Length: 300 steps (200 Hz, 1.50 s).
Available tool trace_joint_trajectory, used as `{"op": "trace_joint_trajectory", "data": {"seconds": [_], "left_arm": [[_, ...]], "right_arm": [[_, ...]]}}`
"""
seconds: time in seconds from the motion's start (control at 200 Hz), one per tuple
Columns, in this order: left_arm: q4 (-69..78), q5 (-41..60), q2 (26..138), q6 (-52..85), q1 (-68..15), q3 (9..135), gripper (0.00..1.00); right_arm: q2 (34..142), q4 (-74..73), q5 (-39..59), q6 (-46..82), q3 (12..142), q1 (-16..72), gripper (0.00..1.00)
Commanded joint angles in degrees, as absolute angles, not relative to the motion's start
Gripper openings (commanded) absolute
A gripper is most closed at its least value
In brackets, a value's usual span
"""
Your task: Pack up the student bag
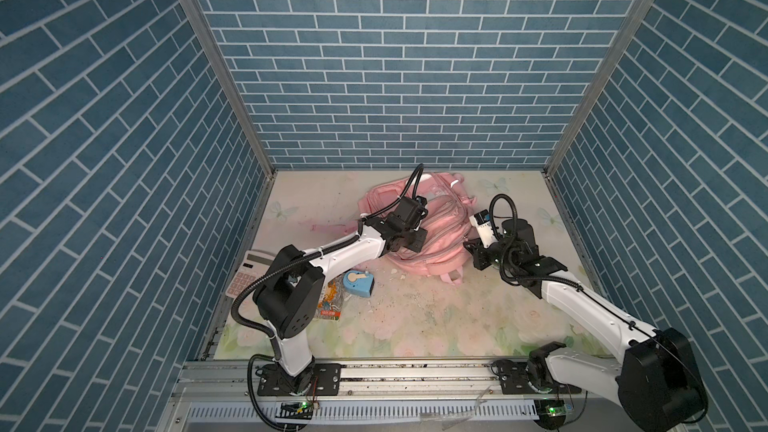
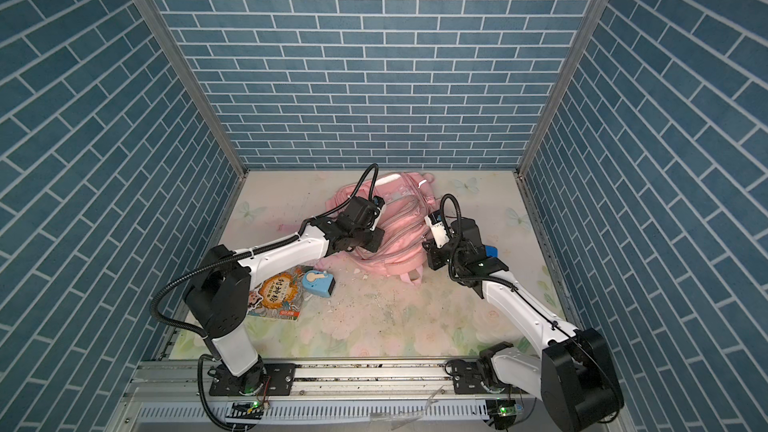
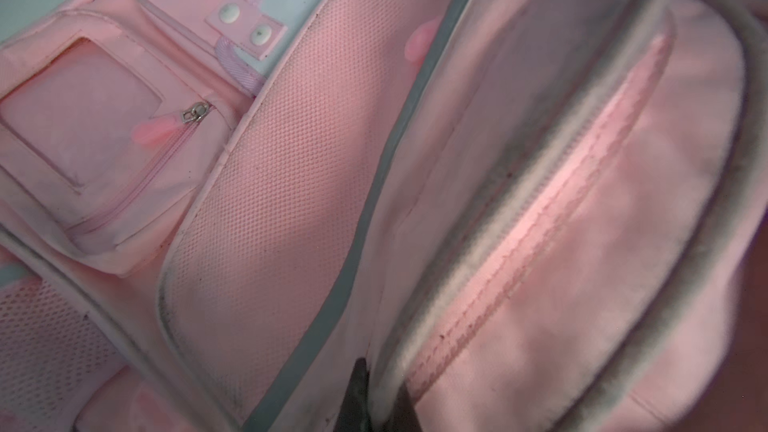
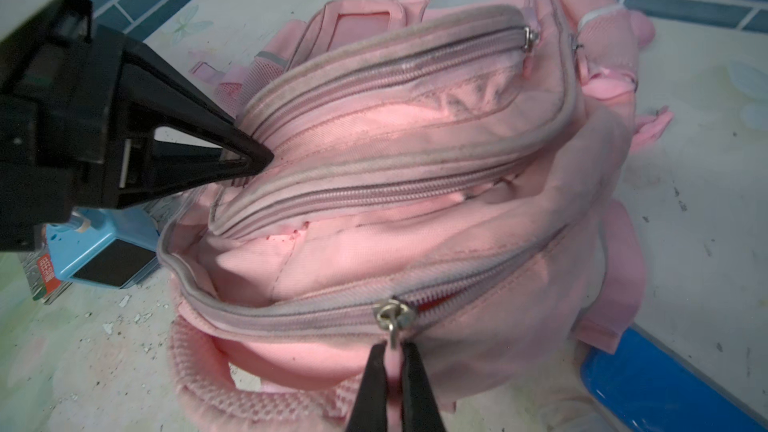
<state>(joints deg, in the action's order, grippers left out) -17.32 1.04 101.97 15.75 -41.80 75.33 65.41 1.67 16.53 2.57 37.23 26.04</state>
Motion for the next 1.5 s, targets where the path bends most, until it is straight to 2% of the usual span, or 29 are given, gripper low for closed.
{"op": "trace_joint_trajectory", "data": {"seconds": [0.0,0.22,0.395,0.505,0.635,0.89,0.975,1.045,1.11,1.495], "left_arm": [[-13.2,0.6,102.1,26.5,-41.0,79.9,0.00],[-11.5,0.9,102.9,31.7,-40.2,81.3,0.00],[-11.6,2.8,99.9,35.3,-40.2,79.1,0.00],[-11.0,8.9,98.7,37.2,-40.2,78.2,0.00],[-11.1,11.4,98.4,38.3,-40.2,79.0,0.00],[-2.1,17.2,100.9,42.0,-40.3,80.0,0.00],[0.0,16.1,101.0,43.1,-40.0,80.1,0.00],[2.2,17.3,101.5,44.7,-39.4,80.3,0.00],[3.6,19.3,102.7,46.2,-39.1,81.5,0.00],[7.3,13.3,102.9,52.2,-39.1,82.8,0.00]], "right_arm": [[62.5,-2.4,20.9,1.9,34.8,30.9,0.00],[63.4,-5.7,24.9,5.4,32.2,34.2,0.00],[64.1,-2.9,16.7,5.6,35.3,33.9,0.00],[64.5,0.0,15.0,1.8,37.1,30.8,0.00],[65.9,2.3,18.1,-0.9,39.5,23.6,0.00],[68.0,6.0,16.8,-5.8,44.5,20.0,0.00],[67.3,7.1,17.7,-6.5,45.1,19.9,0.00],[66.0,6.9,23.7,-9.3,44.2,20.0,0.00],[64.7,5.4,25.4,-9.0,42.6,20.8,0.00],[62.0,6.2,20.3,-5.1,40.8,28.5,0.00]]}}
